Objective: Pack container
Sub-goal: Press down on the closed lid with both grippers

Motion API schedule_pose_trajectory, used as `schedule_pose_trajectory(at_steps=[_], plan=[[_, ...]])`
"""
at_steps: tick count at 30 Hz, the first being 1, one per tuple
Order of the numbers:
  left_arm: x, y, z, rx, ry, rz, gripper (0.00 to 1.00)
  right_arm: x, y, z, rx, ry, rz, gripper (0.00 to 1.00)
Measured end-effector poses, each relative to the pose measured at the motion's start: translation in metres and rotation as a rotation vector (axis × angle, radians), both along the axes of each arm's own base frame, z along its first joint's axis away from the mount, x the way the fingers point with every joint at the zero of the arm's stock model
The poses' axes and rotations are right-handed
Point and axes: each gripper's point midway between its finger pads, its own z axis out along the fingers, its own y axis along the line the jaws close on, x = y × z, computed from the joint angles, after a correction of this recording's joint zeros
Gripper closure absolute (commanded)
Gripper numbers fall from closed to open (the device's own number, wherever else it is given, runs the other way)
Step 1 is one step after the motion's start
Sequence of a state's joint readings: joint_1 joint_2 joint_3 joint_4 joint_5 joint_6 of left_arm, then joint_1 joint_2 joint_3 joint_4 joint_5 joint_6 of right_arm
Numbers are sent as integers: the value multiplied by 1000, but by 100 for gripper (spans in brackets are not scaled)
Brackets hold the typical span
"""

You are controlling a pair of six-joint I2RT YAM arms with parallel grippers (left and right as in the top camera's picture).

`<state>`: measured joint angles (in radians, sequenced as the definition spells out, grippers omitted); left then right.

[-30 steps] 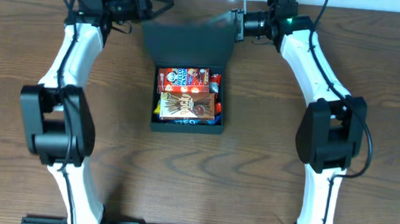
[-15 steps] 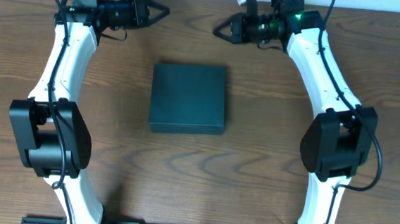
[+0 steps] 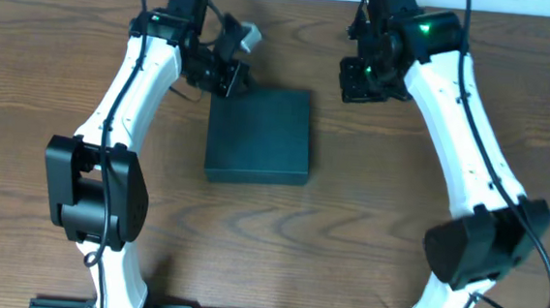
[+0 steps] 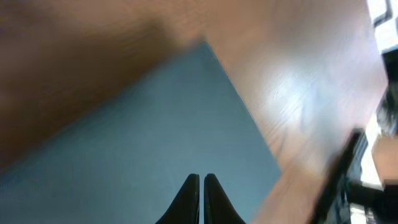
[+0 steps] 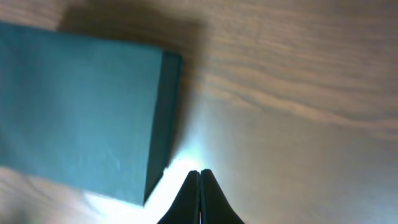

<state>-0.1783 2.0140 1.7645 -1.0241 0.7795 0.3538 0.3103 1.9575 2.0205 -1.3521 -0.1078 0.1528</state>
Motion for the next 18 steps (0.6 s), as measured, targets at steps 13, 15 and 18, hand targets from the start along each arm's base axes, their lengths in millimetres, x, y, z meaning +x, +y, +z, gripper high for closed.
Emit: schedule_pose_trajectory(at_steps=[13,15,18], plan=[[-31,-6,-30,131,-24,-183,94,-112,55,-81,-85,268,209,98],[-38,-7,-40,127,0,-190,94,-124,59,-73,-71,239,229,98],[-44,-10,-47,126,15,-202,94,-139,57,-63,-51,202,235,98]])
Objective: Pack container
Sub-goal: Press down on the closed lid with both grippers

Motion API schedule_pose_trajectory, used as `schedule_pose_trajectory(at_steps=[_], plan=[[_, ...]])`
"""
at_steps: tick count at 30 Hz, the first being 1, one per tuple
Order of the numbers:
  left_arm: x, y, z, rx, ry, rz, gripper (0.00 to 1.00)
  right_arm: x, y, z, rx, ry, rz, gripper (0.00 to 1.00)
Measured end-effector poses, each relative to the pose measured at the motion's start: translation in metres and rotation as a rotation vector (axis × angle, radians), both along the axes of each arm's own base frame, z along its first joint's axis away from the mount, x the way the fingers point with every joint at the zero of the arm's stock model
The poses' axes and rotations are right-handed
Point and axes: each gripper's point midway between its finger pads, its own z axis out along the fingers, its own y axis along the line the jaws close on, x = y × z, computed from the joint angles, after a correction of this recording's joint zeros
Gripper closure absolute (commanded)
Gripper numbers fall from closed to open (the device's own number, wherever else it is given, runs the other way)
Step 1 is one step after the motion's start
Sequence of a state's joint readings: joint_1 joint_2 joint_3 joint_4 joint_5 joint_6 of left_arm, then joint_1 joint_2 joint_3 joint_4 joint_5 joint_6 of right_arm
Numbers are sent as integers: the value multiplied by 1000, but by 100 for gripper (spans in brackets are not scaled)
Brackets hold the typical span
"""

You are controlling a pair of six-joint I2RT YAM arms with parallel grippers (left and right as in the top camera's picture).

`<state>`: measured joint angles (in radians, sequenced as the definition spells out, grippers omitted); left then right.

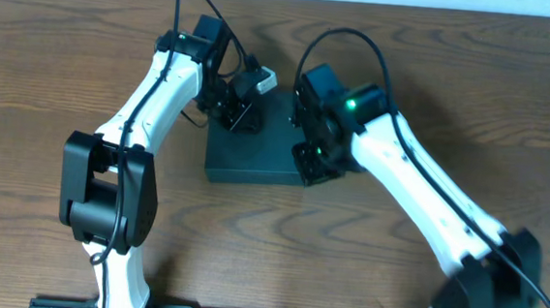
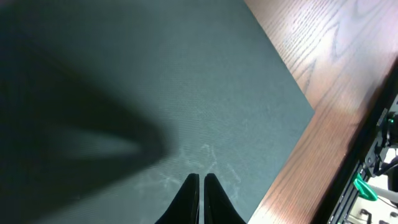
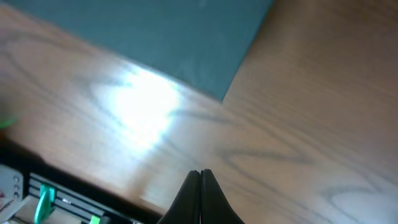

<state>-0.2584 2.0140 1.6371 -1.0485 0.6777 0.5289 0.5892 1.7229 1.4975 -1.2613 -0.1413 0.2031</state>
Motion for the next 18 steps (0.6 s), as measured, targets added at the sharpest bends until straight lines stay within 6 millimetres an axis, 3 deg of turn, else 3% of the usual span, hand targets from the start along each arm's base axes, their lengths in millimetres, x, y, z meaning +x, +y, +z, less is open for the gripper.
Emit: schedule_pose_trajectory(at_steps=[2,11,18], plan=[[-3,-6,-3,-4,-1,-15,94,-10,-2,0,17,-8,-4,98],[-22,-26,-19,5,9,-82,94,-33,10,-48,101,-15,6,98],[-29,-33,-23,2,-18,-105,94,-28,19,-75,141,-73,-5,98]])
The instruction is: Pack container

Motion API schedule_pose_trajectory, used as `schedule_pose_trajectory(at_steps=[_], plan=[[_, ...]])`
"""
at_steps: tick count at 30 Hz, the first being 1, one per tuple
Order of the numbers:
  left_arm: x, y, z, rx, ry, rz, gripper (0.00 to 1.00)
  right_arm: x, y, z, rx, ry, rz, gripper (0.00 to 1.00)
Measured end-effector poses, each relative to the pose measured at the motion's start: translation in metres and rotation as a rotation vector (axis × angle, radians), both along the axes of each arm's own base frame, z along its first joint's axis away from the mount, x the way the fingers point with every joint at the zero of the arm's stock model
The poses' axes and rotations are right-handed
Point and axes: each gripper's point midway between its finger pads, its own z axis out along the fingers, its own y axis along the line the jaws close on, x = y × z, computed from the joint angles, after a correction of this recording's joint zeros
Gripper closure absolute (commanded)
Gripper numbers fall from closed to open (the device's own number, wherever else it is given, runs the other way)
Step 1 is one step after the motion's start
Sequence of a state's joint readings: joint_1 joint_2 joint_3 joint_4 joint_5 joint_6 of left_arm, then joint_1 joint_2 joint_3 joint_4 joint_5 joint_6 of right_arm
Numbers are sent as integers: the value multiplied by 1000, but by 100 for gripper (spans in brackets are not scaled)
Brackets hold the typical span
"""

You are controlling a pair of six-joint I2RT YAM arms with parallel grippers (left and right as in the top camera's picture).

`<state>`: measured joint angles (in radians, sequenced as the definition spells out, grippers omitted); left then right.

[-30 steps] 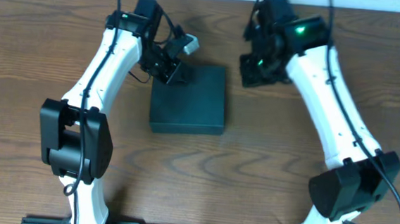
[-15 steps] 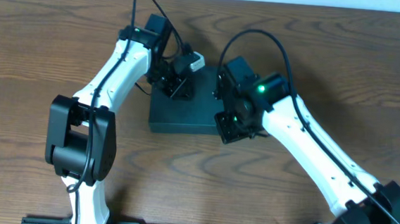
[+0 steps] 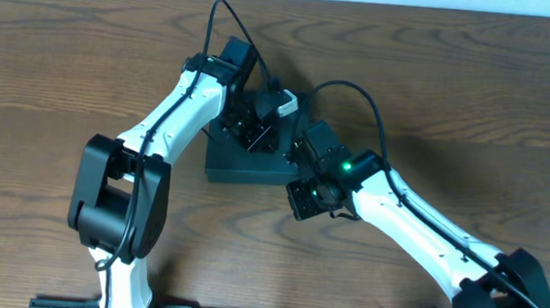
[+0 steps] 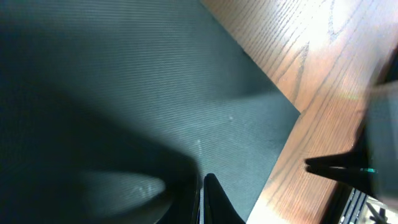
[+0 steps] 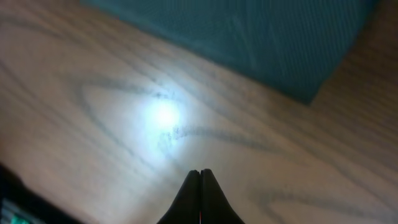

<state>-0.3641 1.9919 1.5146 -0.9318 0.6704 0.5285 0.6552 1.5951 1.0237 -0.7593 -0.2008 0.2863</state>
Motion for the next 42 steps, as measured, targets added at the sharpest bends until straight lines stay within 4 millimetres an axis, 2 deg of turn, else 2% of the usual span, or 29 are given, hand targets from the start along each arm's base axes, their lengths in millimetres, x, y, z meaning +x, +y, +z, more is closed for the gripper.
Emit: schedule_pose_trajectory(at_steps=[9,16,20,23,25,26,28,29,31,34,36,37,39,40,41,42], plan=[[-1,-1,0,3,-6,-4,94,37,15,-22,124,-179,-219,98],[-1,-1,0,4,-3,0,94,41,14,-27,88,-254,-324,98],[-2,1,3,13,20,37,94,26,-1,-23,31,-208,-338,98],[-4,10,12,35,28,68,94,16,-18,6,8,-229,-355,99],[0,20,35,25,-16,110,94,18,-24,46,54,-311,-365,98],[4,26,53,14,-57,136,94,20,-25,70,90,-361,-364,99],[8,43,106,-25,-180,213,94,18,-34,120,170,-475,-367,98],[3,60,151,-48,-284,274,94,10,-45,150,221,-546,-371,99],[-16,73,190,-62,-370,313,94,-3,-59,170,248,-591,-365,98],[-51,86,225,-70,-454,338,94,-28,-82,179,244,-608,-356,98],[-68,91,234,-79,-490,343,94,-41,-95,178,228,-602,-353,98],[-80,94,231,-77,-497,344,94,-47,-101,176,216,-595,-352,99],[-98,99,215,-65,-481,346,94,-58,-111,170,183,-573,-346,99],[-110,103,200,-52,-463,347,94,-61,-114,166,166,-559,-343,98],[-118,105,188,-43,-443,347,94,-63,-116,163,151,-549,-341,93],[-125,106,176,-38,-431,346,94,-63,-117,161,146,-546,-342,72]])
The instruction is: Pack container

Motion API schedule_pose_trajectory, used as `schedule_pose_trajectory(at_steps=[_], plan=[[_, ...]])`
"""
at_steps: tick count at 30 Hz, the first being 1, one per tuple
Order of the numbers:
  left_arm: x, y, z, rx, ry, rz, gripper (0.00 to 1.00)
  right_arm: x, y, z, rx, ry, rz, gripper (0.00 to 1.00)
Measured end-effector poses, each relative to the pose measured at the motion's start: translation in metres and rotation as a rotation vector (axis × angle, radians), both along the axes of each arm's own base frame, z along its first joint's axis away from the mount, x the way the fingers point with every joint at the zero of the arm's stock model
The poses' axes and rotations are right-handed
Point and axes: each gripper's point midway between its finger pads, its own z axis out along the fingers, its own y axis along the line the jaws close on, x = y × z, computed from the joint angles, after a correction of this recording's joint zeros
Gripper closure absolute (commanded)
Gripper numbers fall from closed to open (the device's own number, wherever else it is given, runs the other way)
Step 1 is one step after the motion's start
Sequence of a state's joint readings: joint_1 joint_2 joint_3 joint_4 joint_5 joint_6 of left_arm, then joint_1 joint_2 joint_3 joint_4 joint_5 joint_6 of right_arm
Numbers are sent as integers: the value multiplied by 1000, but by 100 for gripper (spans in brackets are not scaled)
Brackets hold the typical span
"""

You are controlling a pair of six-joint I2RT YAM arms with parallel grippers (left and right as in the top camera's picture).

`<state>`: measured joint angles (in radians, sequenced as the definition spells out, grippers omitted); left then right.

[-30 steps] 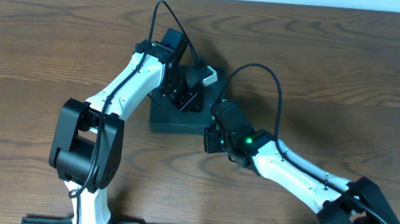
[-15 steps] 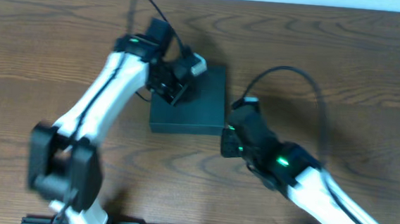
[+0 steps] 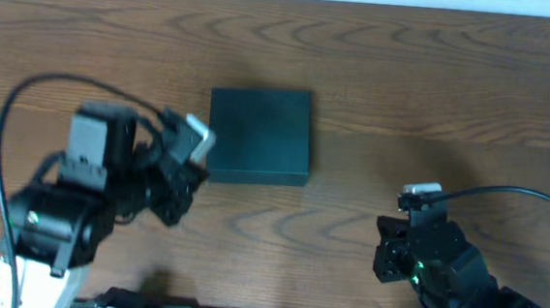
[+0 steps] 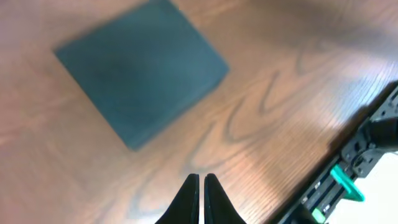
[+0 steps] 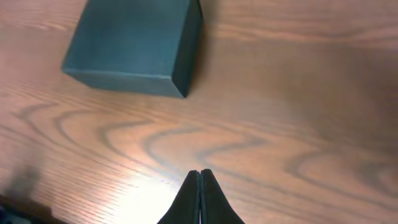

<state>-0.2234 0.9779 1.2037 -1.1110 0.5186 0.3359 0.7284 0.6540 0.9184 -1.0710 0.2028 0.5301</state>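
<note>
A dark teal closed box [image 3: 260,135] lies flat on the wooden table [image 3: 436,78], its lid on; it also shows in the left wrist view as the box [image 4: 140,81] and in the right wrist view as the box [image 5: 134,43]. My left gripper [image 4: 201,178] is shut and empty, raised over bare wood at the front left, away from the box. My right gripper [image 5: 199,174] is shut and empty, over bare wood at the front right. In the overhead view the left gripper [image 3: 178,181] sits left of the box's front corner.
A black rail with green parts [image 4: 339,180] runs along the table's front edge. The right arm's wrist [image 3: 414,246] sits low at the front right with a cable looping behind it.
Both arms have drawn back from the box to the table's front, left arm to the front left, right arm to the front right. The box lies where it was.
Both shut grippers stood at the box's far corners. Then the left was over the lid and the right at the box's right front corner. Then both were close at the box's front right. Now both are back near the table's front, and the box stays closed.
</note>
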Motion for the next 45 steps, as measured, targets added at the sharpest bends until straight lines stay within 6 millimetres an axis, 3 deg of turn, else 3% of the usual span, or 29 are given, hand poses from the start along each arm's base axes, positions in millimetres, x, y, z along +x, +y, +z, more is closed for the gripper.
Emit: schedule_pose_trajectory(at_steps=[1,2,3,25,30,37,41,45], plan=[[-6,1,-10,3,12,0,90,1,-1,-1,-3,-1,-5,13],[-11,3,-17,3,17,2,59,1,-2,-2,-7,-1,-13,1],[-15,4,-20,3,12,1,5,2,-3,-1,-6,-4,-25,1],[-19,5,-16,-11,-2,20,5,3,-3,-3,28,18,-67,1],[-11,14,-14,29,-57,61,5,3,-3,-3,28,18,-67,1],[15,67,18,91,-377,319,5,3,-2,-4,28,19,-66,1],[5,100,-8,121,-476,483,5,2,-3,-4,26,21,-66,1],[-3,112,-45,101,-523,572,5,3,-3,-4,27,20,-67,1]])
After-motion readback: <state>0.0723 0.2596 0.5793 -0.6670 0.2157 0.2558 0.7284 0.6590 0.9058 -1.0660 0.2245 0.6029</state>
